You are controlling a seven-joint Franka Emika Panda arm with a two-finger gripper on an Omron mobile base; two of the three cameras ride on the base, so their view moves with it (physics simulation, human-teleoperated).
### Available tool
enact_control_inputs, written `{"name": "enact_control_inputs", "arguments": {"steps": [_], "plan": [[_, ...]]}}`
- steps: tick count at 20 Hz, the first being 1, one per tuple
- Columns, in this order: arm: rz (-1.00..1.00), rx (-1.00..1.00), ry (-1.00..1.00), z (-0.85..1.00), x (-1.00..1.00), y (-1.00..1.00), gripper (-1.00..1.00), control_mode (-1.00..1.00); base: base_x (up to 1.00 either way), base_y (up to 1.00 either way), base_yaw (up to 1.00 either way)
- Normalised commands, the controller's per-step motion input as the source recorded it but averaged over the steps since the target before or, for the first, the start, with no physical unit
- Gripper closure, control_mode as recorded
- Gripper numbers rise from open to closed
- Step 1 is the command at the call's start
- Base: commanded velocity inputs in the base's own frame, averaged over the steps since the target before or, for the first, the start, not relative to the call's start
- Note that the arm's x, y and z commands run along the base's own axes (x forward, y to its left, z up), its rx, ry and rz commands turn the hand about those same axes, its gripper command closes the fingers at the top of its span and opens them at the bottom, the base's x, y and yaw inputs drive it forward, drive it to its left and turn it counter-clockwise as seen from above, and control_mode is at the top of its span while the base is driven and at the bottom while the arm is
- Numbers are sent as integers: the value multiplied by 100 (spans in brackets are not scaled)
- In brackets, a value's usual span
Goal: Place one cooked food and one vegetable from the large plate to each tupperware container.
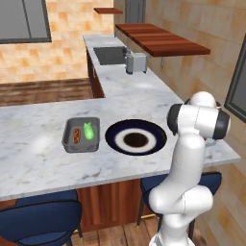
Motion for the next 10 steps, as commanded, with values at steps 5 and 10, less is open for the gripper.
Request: {"name": "enact_control_inputs", "arguments": {"steps": [5,10], "plan": [[0,0,5,-5,0,0,-100,-100,0,0,0],[0,0,-5,2,-5,-1,-100,-100,0,0,0]]}}
